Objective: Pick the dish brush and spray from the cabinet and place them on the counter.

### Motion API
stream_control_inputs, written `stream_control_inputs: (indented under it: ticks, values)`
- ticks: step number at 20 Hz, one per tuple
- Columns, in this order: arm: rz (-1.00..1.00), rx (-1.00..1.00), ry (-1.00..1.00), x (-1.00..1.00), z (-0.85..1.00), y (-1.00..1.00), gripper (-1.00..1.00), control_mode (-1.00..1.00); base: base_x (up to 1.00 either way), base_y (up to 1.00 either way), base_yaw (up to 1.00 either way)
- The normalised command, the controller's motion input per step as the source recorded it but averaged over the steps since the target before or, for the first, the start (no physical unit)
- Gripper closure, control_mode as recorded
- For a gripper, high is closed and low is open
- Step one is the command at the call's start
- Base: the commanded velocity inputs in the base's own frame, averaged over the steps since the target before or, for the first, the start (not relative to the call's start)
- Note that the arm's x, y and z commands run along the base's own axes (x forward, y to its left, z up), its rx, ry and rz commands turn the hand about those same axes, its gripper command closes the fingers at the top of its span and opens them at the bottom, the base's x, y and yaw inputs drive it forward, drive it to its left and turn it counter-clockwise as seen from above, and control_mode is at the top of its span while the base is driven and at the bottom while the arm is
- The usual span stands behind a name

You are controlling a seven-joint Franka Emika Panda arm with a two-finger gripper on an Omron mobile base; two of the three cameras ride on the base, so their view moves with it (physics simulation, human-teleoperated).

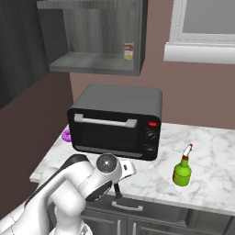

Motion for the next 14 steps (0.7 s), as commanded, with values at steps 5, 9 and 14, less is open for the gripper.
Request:
stream_control_inputs:
  ticks: [5,9,14]
  values:
    - [0.14,-0.06,0.00,0.20,0.00,0.00,1.00,-1.00,0.00,0.00,0.00]
    - [0.12,-0.02,0.02,0.41,-0.04,0.00,1.00,-1.00,0.00,0.00,0.00]
    - [0.10,-0.02,0.07,0.47,-0.14,0.00,1.00,-1.00,0.00,0.00,0.00]
